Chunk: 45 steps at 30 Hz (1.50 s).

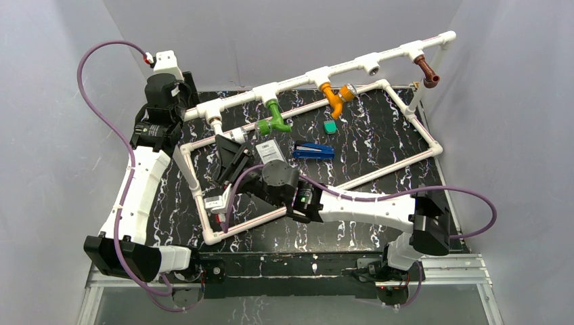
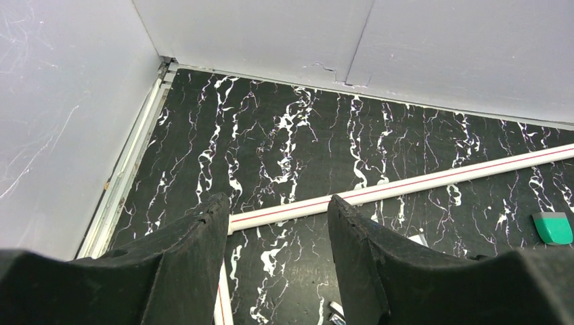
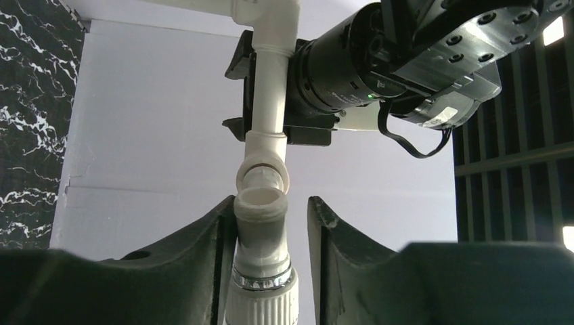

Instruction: Install the water faucets

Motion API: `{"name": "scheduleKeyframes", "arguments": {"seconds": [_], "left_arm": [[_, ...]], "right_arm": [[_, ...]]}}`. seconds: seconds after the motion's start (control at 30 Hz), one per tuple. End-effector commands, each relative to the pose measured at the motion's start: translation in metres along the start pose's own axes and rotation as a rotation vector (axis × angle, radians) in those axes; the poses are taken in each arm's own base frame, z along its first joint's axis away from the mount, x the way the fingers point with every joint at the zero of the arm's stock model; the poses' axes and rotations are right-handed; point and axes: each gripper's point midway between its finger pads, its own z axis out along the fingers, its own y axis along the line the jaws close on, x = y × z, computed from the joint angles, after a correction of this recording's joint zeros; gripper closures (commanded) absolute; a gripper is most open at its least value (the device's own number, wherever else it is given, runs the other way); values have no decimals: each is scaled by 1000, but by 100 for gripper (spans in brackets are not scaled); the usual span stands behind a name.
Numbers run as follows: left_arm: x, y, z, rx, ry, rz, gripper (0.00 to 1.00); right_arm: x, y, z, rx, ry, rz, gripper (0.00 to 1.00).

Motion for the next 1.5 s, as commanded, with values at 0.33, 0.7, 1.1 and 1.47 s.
{"name": "scheduleKeyframes", "arguments": {"seconds": [0.33,0.7,1.1,1.47], "left_arm": [[103,-16,-6,54,343,118,47],[101,-16,-6,52,341,121,47],[101,-17,-5,53,345,122,47],[101,-17,-5,54,343,124,47]], "right_arm": [[16,-14,6,97,105,100,89],[24,-32,9,263,125,600,99],[36,-32,0,648,137,1296,99],[45,-34,-3,901,86,1826,99]]}}
